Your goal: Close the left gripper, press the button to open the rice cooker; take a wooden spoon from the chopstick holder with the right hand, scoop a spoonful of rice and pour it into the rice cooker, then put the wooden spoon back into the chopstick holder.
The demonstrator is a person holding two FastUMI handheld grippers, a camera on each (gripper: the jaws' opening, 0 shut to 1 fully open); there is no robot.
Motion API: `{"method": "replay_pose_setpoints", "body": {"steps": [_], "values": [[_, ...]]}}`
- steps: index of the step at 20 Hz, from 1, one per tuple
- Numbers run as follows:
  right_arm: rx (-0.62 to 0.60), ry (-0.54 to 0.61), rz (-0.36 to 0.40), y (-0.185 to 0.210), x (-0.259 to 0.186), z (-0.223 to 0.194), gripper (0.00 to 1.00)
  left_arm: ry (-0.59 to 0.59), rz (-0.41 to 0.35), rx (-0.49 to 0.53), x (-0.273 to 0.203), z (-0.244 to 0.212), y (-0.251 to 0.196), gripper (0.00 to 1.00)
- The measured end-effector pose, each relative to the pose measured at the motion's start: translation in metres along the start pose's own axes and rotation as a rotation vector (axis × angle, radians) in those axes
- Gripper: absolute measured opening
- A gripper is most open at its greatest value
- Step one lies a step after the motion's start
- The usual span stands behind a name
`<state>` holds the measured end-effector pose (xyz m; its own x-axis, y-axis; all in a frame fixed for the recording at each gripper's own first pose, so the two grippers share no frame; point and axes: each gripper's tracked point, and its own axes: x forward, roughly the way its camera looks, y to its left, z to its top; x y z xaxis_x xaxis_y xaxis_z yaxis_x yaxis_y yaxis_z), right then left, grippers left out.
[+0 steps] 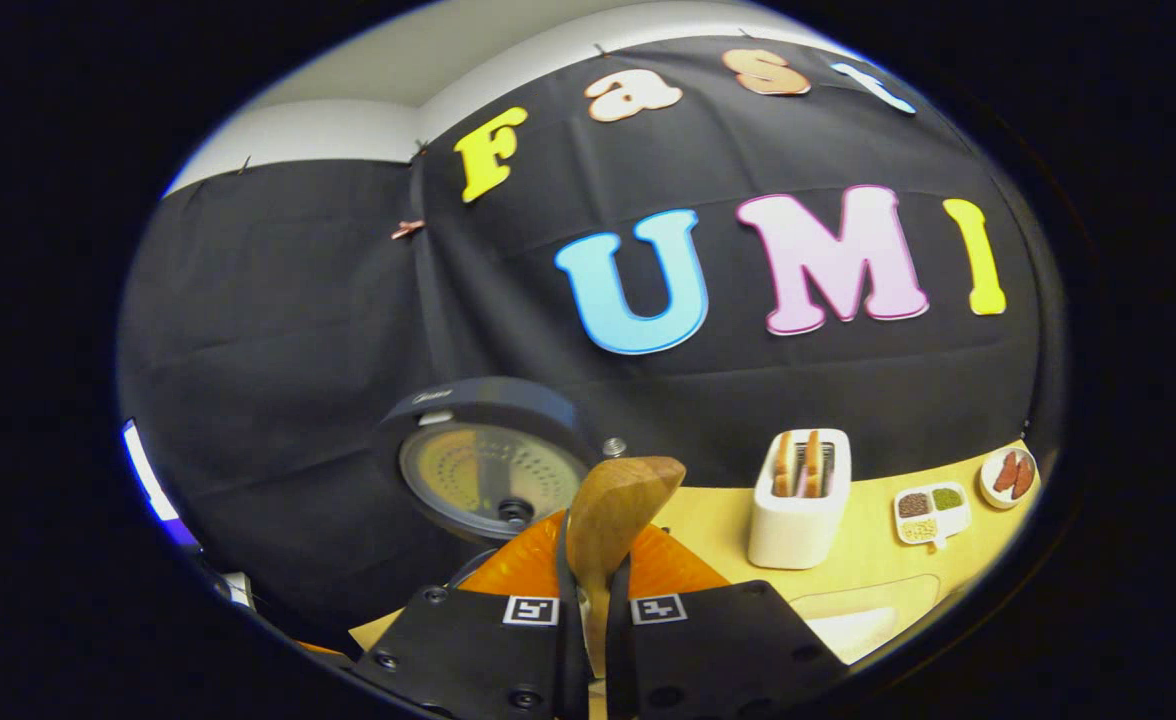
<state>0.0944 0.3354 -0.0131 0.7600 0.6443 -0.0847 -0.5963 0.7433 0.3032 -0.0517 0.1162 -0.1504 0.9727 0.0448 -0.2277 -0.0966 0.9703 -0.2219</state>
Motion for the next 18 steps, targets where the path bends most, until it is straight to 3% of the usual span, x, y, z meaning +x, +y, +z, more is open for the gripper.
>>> {"method": "replay_pose_setpoints", "body": {"steps": [9,13,18], "values": [[0.027,-0.083,-0.285,-0.187,-0.088,0.059,0.11,-0.005,-0.054,0.008,0.031,0.015,-0.076,0.96],[0.04,-0.1,-0.397,-0.258,-0.123,0.065,0.12,-0.013,-0.055,0.0,0.048,0.029,-0.098,0.96],[0.095,-0.095,-0.532,-0.342,-0.156,0.056,0.12,-0.036,-0.005,0.03,0.064,0.048,-0.109,0.96]]}}
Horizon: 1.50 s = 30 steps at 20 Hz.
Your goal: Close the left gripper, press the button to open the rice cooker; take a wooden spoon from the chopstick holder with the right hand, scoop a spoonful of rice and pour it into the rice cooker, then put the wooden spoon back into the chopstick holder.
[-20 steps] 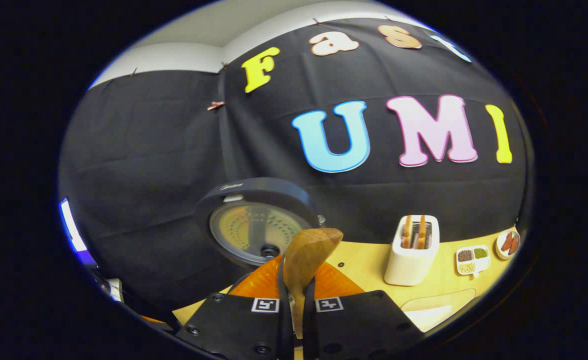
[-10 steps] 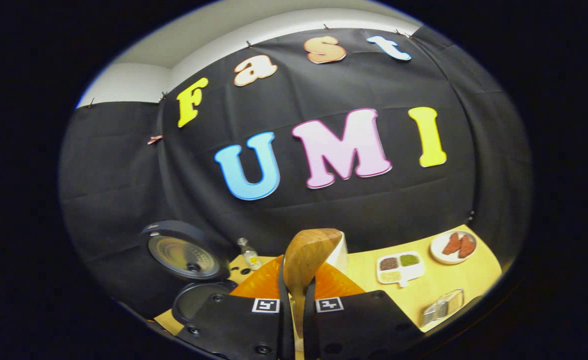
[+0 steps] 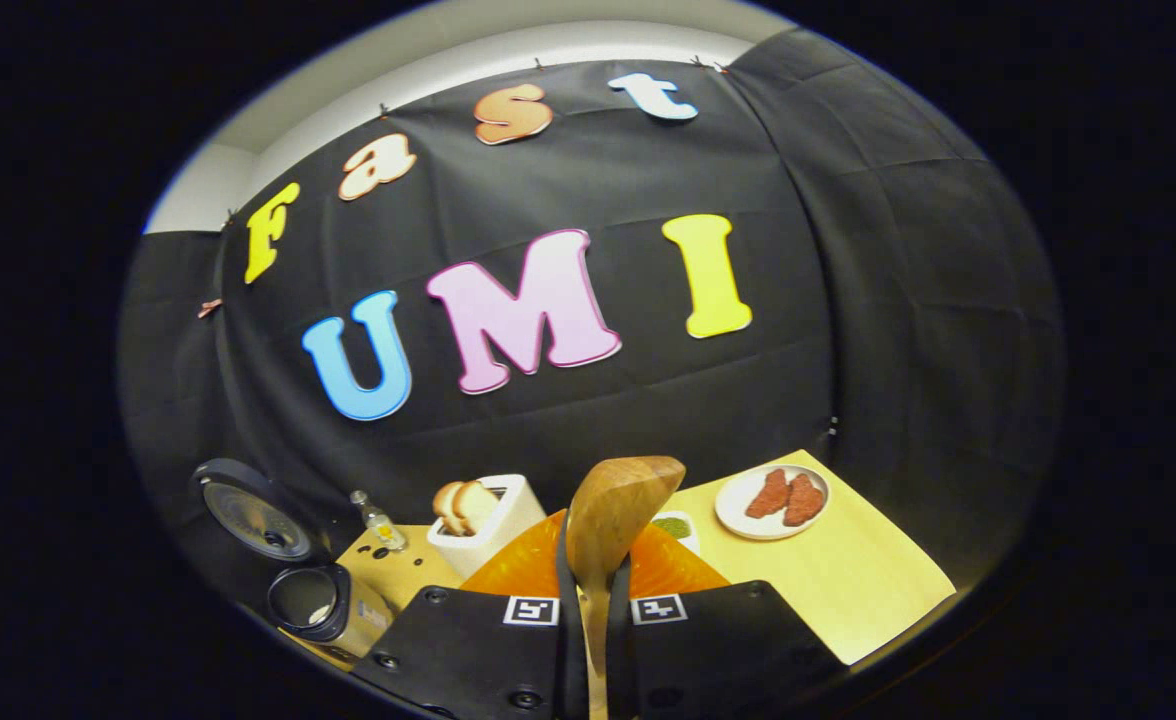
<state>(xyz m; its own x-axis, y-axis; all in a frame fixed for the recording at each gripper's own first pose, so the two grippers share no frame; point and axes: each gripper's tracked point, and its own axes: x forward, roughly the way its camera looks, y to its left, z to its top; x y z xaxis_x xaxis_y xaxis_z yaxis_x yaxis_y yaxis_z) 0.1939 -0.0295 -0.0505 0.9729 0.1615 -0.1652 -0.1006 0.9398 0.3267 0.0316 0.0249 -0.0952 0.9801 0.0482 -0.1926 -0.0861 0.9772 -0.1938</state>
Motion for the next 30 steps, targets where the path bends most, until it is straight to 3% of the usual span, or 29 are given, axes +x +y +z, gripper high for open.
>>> {"method": "replay_pose_setpoints", "body": {"steps": [5,9,17,22,26,27,28,30], "values": [[0.065,0.067,-0.109,-0.074,0.015,-0.03,0.12,-0.026,0.054,0.012,0.003,0.014,-0.016,0.96],[0.099,0.108,-0.159,-0.109,0.025,-0.055,0.12,-0.024,0.076,-0.019,0.005,0.017,-0.034,0.96],[0.141,0.23,-0.19,-0.129,0.032,-0.125,0.12,-0.047,0.136,0.015,0.006,0.03,-0.036,0.95],[0.205,0.266,-0.228,-0.134,0.04,-0.146,0.09,-0.083,0.195,0.001,-0.001,0.054,-0.018,0.96],[0.238,0.241,-0.248,-0.138,0.033,-0.135,0.22,-0.186,0.239,-0.023,-0.009,0.113,0.003,0.96],[0.236,0.238,-0.257,-0.14,0.028,-0.133,0.17,-0.21,0.253,-0.005,-0.008,0.129,0.009,0.95],[0.224,0.241,-0.274,-0.144,0.023,-0.133,0.37,-0.229,0.264,0.015,-0.008,0.146,0.014,0.95],[0.182,0.241,-0.29,-0.149,0.009,-0.126,0.46,-0.248,0.264,0.022,-0.004,0.172,0.018,0.95]]}}
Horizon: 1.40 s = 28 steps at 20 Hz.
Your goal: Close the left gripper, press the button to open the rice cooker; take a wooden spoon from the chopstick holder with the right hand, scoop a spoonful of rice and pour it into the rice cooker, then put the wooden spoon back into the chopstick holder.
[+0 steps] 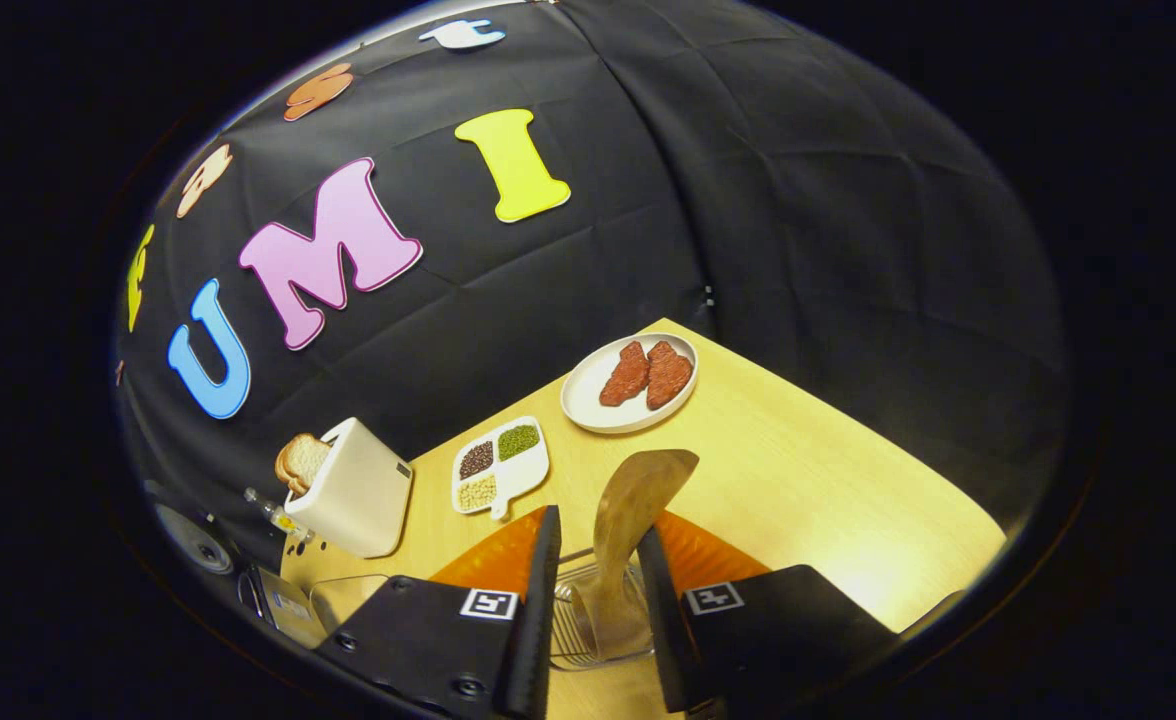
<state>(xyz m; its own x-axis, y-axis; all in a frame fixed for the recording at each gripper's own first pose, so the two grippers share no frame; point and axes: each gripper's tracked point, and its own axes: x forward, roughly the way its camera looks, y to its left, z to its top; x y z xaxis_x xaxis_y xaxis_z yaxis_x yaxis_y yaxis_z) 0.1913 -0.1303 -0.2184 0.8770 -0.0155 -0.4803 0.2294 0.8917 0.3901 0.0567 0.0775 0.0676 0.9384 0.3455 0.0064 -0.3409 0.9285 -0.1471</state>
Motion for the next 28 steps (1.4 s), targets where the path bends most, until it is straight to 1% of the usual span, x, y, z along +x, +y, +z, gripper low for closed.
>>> {"method": "replay_pose_setpoints", "body": {"steps": [1,2,4,5,9,10,11,13,16,18,20,21,23,24,25,26,28], "values": [[-0.024,-0.011,0.003,-0.002,-0.008,0.003,0.52,-0.022,-0.001,-0.031,0.004,0.013,-0.001,0.95],[-0.051,-0.023,0.004,-0.003,-0.016,0.007,0.67,-0.043,-0.022,-0.072,0.007,0.027,-0.006,0.95],[-0.112,-0.06,0.005,-0.005,-0.032,0.017,0.84,-0.075,-0.058,-0.112,0.019,0.054,-0.017,0.95],[-0.142,-0.078,0.006,-0.002,-0.04,0.02,0.98,-0.089,-0.062,-0.116,0.03,0.065,-0.016,0.95],[-0.239,-0.144,0.006,0.005,-0.071,0.031,0.99,-0.152,-0.063,-0.215,0.069,0.112,-0.007,0.95],[-0.255,-0.153,0.011,0.009,-0.078,0.031,0.98,-0.159,-0.048,-0.223,0.084,0.12,0.001,0.95],[-0.265,-0.155,0.02,0.014,-0.086,0.029,0.98,-0.138,-0.025,-0.214,0.1,0.118,0.009,0.95],[-0.28,-0.153,0.043,0.023,-0.098,0.024,0.98,-0.101,0.019,-0.176,0.126,0.115,0.025,0.95],[-0.311,-0.147,0.042,0.025,-0.113,0.011,0.98,-0.037,0.039,-0.113,0.158,0.109,0.036,0.95],[-0.319,-0.131,0.043,0.026,-0.123,0.0,0.98,0.029,0.057,-0.057,0.176,0.096,0.041,0.95],[-0.315,-0.114,0.058,0.029,-0.132,-0.01,0.99,0.097,0.081,-0.037,0.189,0.081,0.046,0.95],[-0.315,-0.109,0.061,0.029,-0.135,-0.015,0.99,0.126,0.096,-0.04,0.193,0.073,0.049,0.95],[-0.317,-0.096,0.065,0.029,-0.139,-0.022,0.99,0.161,0.103,-0.049,0.195,0.064,0.049,0.95],[-0.312,-0.093,0.057,0.027,-0.141,-0.024,0.99,0.183,0.103,-0.049,0.194,0.058,0.047,0.95],[-0.298,-0.1,0.05,0.026,-0.142,-0.023,0.99,0.193,0.12,-0.036,0.192,0.05,0.047,0.95],[-0.284,-0.101,0.055,0.028,-0.142,-0.023,0.98,0.181,0.131,-0.003,0.189,0.049,0.046,0.99],[-0.272,-0.07,0.061,0.029,-0.137,-0.034,0.98,0.187,0.158,0.092,0.182,0.041,0.043,0.98]]}}
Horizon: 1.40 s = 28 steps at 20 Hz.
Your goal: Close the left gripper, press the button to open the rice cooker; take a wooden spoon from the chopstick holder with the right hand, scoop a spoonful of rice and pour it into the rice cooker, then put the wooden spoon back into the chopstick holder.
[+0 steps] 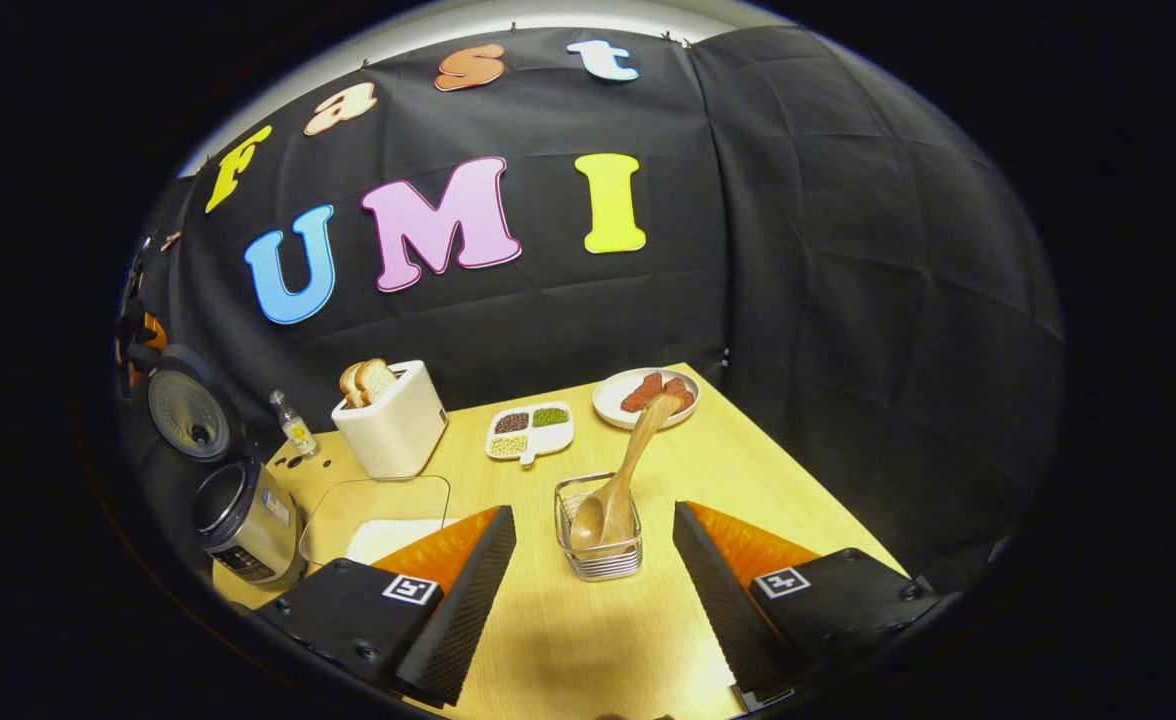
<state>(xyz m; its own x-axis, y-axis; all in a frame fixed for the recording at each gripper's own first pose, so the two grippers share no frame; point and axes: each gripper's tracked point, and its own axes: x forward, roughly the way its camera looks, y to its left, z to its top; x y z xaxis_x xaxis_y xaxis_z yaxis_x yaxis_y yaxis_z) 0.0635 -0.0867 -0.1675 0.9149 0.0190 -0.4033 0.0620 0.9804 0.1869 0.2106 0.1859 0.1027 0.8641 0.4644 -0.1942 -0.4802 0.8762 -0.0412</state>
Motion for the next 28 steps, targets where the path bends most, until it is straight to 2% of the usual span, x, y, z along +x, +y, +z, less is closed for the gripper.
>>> {"method": "replay_pose_setpoints", "body": {"steps": [5,17,23,28], "values": [[-0.032,0.007,-0.015,-0.003,0.008,-0.003,0.98,0.058,-0.002,0.047,-0.039,-0.037,-0.011,0.98],[-0.098,0.043,0.049,0.007,0.017,-0.016,0.99,0.237,-0.001,0.078,-0.09,-0.175,-0.02,0.98],[-0.114,0.07,0.084,0.003,0.026,-0.023,0.99,0.216,-0.023,0.08,-0.082,-0.216,-0.029,0.98],[-0.104,0.101,0.12,-0.01,0.032,-0.03,0.99,0.18,0.015,0.072,-0.076,-0.233,-0.032,0.98]]}}
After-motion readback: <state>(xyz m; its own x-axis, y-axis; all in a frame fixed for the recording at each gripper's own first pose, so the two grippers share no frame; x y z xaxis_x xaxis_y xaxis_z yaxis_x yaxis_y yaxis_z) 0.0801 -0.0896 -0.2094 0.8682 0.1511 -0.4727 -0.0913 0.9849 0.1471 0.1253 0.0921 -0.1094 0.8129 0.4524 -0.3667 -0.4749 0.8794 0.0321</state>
